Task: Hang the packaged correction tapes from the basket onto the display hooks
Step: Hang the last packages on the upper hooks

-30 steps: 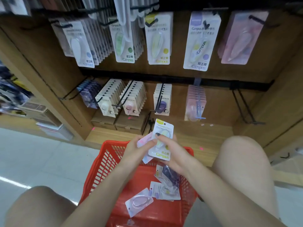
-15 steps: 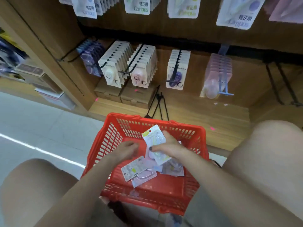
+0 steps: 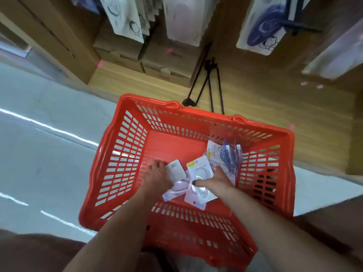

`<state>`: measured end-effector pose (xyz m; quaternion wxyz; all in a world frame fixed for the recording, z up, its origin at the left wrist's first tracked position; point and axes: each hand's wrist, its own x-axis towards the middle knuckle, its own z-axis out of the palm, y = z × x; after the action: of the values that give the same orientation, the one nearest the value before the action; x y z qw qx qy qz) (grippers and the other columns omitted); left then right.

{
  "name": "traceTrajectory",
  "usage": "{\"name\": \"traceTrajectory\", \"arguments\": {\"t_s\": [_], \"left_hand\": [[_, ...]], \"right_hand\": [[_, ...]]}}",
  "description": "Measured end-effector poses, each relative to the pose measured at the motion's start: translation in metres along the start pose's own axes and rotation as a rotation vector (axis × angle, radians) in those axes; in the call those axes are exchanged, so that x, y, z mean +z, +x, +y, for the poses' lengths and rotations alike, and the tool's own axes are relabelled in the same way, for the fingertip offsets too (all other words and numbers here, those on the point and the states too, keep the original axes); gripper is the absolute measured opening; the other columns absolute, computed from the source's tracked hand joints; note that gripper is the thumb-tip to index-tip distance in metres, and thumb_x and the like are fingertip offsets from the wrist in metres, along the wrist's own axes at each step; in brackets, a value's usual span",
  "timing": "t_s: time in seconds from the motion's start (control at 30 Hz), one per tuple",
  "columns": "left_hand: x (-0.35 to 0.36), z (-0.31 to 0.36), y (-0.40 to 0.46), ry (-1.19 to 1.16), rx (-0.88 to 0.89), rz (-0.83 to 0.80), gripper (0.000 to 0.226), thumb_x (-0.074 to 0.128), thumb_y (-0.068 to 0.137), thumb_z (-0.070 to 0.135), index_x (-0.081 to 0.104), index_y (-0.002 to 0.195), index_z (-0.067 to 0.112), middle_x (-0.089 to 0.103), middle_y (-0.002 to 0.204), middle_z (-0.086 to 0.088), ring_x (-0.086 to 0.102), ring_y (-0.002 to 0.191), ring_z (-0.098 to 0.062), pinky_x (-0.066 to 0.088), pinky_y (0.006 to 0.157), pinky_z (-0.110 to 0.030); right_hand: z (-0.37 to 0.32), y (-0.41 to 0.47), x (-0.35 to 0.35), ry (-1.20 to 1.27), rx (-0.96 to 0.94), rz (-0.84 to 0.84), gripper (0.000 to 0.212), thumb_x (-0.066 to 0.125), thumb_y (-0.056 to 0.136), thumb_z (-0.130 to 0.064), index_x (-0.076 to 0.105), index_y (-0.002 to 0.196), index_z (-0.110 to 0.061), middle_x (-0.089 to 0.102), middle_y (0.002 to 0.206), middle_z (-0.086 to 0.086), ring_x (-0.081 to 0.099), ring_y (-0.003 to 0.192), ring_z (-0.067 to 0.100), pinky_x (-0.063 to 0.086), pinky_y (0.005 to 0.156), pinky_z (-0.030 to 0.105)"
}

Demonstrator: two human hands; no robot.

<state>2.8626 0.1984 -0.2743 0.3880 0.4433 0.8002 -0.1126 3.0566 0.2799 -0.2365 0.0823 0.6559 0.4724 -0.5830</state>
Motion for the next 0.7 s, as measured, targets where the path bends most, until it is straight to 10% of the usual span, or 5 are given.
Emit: {"name": "traceTrajectory", "arguments": {"t_s": [0.4, 0.7], "left_hand": [[0.005, 0.004, 0.002, -0.235, 0.251, -0.16, 0.045, 0.076, 0.082, 0.024, 0.069, 0.126, 0.023, 0.077, 0.113, -0.001, 0.074, 0.1, -0.018, 0.059, 0.082, -0.031], [0.007, 0.017, -0.003, -0.01, 0.283, -0.212, 0.054, 0.078, 0.078, 0.029, 0.064, 0.13, 0.027, 0.074, 0.121, -0.003, 0.071, 0.109, -0.023, 0.054, 0.085, -0.029]], "right_hand": [[0.003, 0.014, -0.006, 0.213, 0.051, 0.022, 0.056, 0.086, 0.08, -0.007, 0.062, 0.13, -0.009, 0.074, 0.118, 0.011, 0.072, 0.106, 0.031, 0.06, 0.094, 0.05], [0.004, -0.008, -0.022, 0.323, -0.007, 0.012, 0.041, 0.085, 0.081, -0.004, 0.068, 0.115, -0.02, 0.077, 0.101, -0.002, 0.075, 0.09, 0.017, 0.054, 0.058, 0.023]]}}
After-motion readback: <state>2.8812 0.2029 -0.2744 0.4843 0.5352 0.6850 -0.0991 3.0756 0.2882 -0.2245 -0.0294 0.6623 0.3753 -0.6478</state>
